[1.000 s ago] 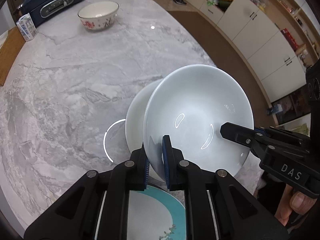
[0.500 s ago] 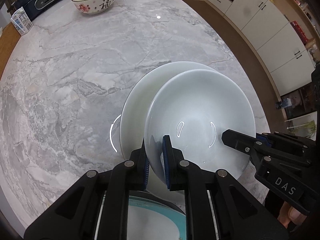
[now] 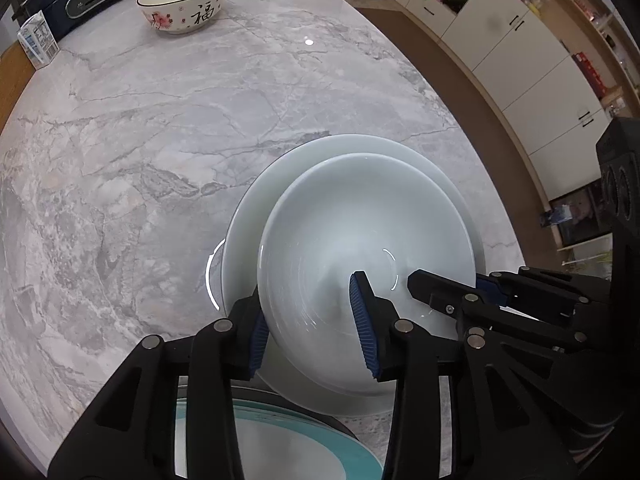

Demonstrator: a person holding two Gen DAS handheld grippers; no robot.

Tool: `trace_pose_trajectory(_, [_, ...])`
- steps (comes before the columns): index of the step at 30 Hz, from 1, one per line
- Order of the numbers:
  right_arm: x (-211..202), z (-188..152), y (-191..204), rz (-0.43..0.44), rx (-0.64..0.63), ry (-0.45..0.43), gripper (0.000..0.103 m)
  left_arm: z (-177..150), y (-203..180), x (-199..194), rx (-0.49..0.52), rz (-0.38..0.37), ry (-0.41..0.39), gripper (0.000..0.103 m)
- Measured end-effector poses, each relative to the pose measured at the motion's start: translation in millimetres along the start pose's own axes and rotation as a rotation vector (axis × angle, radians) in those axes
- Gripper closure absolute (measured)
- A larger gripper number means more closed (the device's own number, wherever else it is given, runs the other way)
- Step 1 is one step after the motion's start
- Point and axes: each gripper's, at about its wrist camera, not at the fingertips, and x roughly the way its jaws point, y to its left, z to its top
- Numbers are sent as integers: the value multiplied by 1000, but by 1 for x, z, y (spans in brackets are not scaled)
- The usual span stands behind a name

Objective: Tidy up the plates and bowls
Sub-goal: 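Carry the small white bowl with the right tool into the large white bowl, then open the right tool and withdraw from the nested bowls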

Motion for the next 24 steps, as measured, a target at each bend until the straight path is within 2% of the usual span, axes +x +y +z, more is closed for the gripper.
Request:
trace_pose_trajectory(4, [-4, 0, -1, 6, 16, -3, 87, -5, 6, -13, -39, -24, -31, 54])
trace_pose_trajectory(10, [-15, -4, 3, 10, 22, -23, 69, -11, 16, -28, -82, -75, -43, 52])
trace_pose_trajectory(12, [-22, -7, 1, 27, 40, -33, 59, -15, 20, -38, -99, -79, -53, 43])
trace_pose_trajectory(13, [-26, -8, 0, 42, 45, -38, 57, -17, 23, -43, -111, -85, -54, 33])
trace_pose_trajectory(14, [-32, -11, -1, 51, 48, -50, 50, -19, 27, -48, -122, -101, -59, 23])
trace_pose_trajectory(15, [-38, -13, -1, 48, 51, -63, 37, -22, 31, -53, -131, -108, -65, 19])
trace_pose_trajectory(17, [-49, -16, -2, 52, 71, -81, 27, -27, 40, -64, -166, -129, -69, 6])
trace_pose_trajectory(19, [-65, -18, -5, 120, 91, -106, 23, -29, 50, -77, -203, -167, -83, 3])
trace_pose_trajectory(21, [-83, -16, -3, 144, 85, -147, 6, -28, 58, -90, -216, -179, -93, 0])
trace_pose_trajectory(22, [-93, -12, -2, 152, 65, -181, 0, -24, 62, -100, -197, -164, -109, 0])
trace_pose_trajectory(24, [-109, 1, 2, 147, 10, -231, 0, -12, 70, -113, -155, -99, -153, 0])
